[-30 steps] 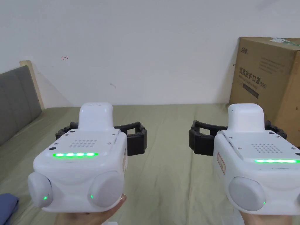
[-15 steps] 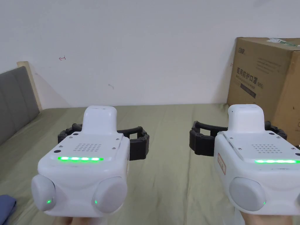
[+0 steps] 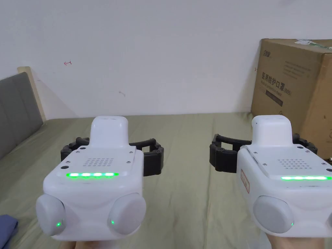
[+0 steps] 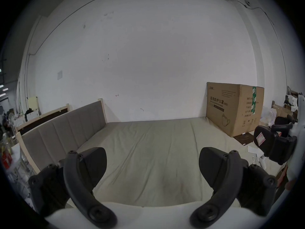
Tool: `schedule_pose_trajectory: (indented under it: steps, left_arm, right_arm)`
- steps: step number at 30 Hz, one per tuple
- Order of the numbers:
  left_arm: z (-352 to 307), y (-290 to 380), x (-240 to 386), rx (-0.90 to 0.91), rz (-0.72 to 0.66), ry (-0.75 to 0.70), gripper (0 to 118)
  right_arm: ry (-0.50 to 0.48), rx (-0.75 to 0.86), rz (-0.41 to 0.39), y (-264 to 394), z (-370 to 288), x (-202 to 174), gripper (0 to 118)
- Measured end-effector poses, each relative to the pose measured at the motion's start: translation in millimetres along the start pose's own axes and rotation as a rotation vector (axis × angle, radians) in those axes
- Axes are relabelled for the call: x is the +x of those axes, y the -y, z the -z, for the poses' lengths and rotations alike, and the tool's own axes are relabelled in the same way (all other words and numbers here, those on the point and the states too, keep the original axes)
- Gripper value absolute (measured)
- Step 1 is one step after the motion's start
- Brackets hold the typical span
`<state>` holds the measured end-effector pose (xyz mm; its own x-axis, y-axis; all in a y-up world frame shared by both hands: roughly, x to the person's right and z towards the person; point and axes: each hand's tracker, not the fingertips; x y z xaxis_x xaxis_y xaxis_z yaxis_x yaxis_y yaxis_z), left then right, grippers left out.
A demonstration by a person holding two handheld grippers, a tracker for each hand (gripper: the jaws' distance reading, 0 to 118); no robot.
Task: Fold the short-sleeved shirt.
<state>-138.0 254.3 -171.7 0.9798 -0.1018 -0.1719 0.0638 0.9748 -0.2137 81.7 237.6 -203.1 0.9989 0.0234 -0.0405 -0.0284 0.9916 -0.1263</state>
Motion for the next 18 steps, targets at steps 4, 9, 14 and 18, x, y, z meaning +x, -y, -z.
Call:
schedule_pose_trajectory:
  steps: [4,9,14,18]
  left_arm:
    - [-0.7,1.1,1.3,-0.012,0.0,0.011,114]
    - [1.1,-1.2,-1.8,-0.029,-0.057,0.059,114]
    - [-3.8,2.3,3.3,0.035,0.005,0.027,114]
    - [-4.3,0.1,2.1,0.03,-0.013,0.05,114]
  right_arm:
    - [-0.004,-0.005,0.0,0.6,0.4,-0.5,117]
    - [-0.005,-0.004,-0.005,0.8,-0.3,-0.2,117]
    - [-0.001,-0.004,-0.001,1.2,-0.5,2.0,117]
    - [-0.001,-0.011,0.009,2.2,0.7,3.5,117]
